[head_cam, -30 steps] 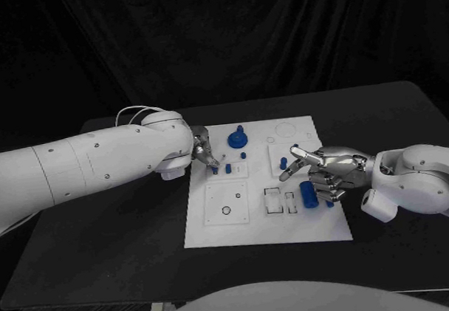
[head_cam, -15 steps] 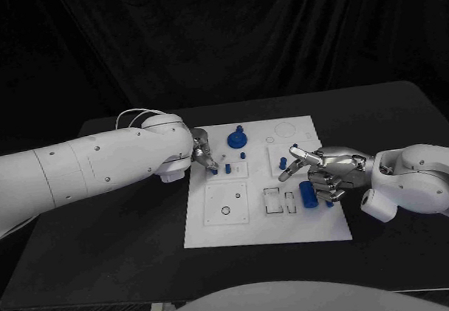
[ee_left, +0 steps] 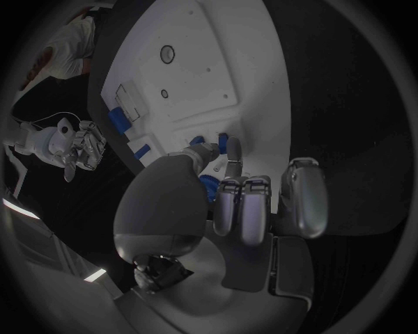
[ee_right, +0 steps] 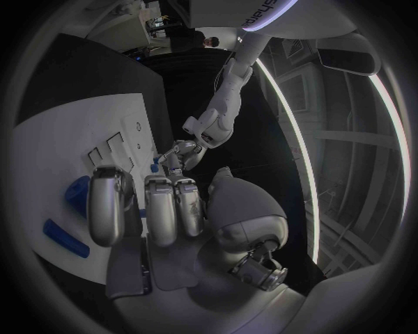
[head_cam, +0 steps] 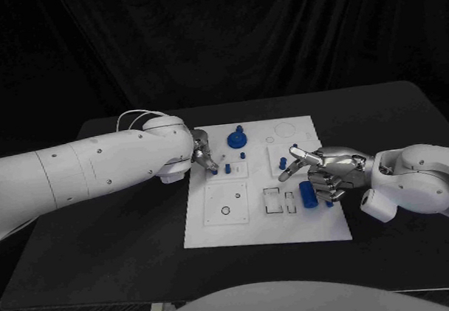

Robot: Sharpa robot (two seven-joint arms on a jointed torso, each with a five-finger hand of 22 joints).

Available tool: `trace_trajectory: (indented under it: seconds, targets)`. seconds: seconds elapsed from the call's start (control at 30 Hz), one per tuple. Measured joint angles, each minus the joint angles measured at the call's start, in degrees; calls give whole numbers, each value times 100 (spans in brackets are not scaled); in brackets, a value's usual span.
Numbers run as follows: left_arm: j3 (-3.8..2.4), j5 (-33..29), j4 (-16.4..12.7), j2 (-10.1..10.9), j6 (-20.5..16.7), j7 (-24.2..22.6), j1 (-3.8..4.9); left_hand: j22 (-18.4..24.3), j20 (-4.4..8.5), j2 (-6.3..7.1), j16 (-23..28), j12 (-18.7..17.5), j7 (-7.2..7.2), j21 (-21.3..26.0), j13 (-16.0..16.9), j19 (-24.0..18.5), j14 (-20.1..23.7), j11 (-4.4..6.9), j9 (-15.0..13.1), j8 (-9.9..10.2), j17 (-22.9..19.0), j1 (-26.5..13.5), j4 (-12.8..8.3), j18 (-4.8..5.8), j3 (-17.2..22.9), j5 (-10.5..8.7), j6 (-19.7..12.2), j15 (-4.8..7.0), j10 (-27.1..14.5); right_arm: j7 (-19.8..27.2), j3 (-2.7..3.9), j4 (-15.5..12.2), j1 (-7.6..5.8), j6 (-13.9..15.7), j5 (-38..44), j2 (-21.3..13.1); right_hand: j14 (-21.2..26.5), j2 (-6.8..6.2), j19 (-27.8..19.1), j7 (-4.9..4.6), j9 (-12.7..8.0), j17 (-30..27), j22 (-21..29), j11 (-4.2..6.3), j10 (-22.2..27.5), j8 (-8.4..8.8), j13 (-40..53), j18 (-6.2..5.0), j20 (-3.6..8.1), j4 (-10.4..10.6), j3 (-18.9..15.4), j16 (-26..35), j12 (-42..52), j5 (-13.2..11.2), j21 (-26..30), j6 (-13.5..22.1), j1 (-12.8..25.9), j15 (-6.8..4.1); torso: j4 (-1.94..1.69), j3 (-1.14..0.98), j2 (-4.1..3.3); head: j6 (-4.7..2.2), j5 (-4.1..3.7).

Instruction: Assemble the parts on the task board

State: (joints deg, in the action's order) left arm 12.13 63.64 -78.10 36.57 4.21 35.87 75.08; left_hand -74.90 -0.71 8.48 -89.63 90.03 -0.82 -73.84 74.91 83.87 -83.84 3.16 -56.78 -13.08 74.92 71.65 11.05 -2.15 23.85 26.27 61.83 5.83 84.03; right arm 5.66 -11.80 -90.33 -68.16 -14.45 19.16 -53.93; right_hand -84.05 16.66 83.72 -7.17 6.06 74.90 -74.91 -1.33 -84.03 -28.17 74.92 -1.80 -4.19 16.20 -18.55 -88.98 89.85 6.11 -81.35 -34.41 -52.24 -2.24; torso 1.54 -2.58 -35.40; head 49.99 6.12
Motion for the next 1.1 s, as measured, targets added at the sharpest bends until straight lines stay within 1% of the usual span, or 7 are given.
trace_trajectory:
  seconds: [0.17, 0.33, 0.47, 0.63, 0.87, 0.93, 1.1]
  targets:
    - [0, 18, 23, -29, 8, -5, -10, 0, 0, 0, 0, 0, -1, 5, 0, 0, 0, 0, -1, -1, 0, 0, -6, 0, 6, -2, 0, 0, 0, 0, 0, 0, 0, 0, 0, 3, 0, 0, 0, 0, -5, 0, 0, 0, 0, 0, 0, 0, 0, 0, 0, 0, 0, 0, 0, 0, 0, 0, 1, 0, 0, 1, -1]
    - [0, 23, 54, -67, 26, -13, -24, 0, 0, -85, 0, 0, 0, 44, 0, 0, 0, 0, 1, -1, 0, -125, 2, 0, -2, -419, 0, 0, 0, -2, 0, 0, 0, -1, 0, 8, 0, 0, 0, 0, -5, 0, 0, 0, 0, 0, -1, 0, 0, 0, 0, 0, 0, 0, 0, 0, 0, 0, 1, 0, 0, 1, 3]
    - [1, 25, 78, -78, 56, -20, -30, 0, 0, -136, 0, 0, -11, 51, 0, 0, 0, 0, 132, 103, 0, -459, 255, 0, -256, -689, -53, 0, 0, -4, 0, 4, 1, -3, 0, 10, 0, 0, 0, 0, -4, 0, 0, 0, 0, 0, -1, 0, 0, 0, 0, 0, 0, 0, 0, 0, 0, 0, 0, 0, 0, 1, 5]
    - [6, 6, 101, -85, 118, -27, -44, 0, 0, -159, 0, 0, -62, 112, 0, 0, 0, -36, 273, 195, 0, -726, 498, 0, -510, -836, -61, 0, -7, -8, 0, 10, 1, -6, 0, 15, 0, 0, 0, 0, -4, 0, 1, 0, 0, 0, -1, 0, 0, 0, 0, 0, 0, 0, 0, 0, 0, 0, 1, 0, 0, 1, 2]
    - [6, -31, 150, -104, 244, -14, -47, 0, -22, -256, 0, 0, -125, 225, 0, 22, -6, -82, 452, 333, 0, -918, 542, -7, -910, -1298, -124, -36, -1, -15, 0, 10, 3, -14, 0, 17, 0, 0, 0, 0, -4, 0, 0, 0, 0, 0, -1, 0, 0, -16, 16, 0, 0, 0, 0, 0, 0, 0, 1, 0, 0, 1, -8]
    - [2, -36, 166, -107, 281, -6, -48, 0, -22, -280, 0, 0, -164, 280, 0, 22, -22, -96, 471, 367, 0, -980, 552, -94, -1008, -1395, -162, -64, -11, -17, 0, 10, 3, -16, 0, 17, 0, 0, 0, 0, -4, 0, -3, 0, 0, 0, -1, 0, 0, -16, 16, 0, 0, 0, 0, 0, 0, 0, 1, 0, 0, 1, -10]
    - [-14, -43, 167, -101, 341, 10, -47, 0, -63, -346, 0, 0, -226, 354, 0, 22, -5, -148, 507, 402, 0, -1208, 559, -94, -1276, -1464, -335, -87, -17, -21, 0, 6, 4, -23, 0, 11, 0, 0, 0, 0, -9, 0, -4, 0, 0, 0, -1, 0, 0, -16, 16, 0, 0, 0, 0, 0, 0, 0, 1, 0, 2, 1, -18]
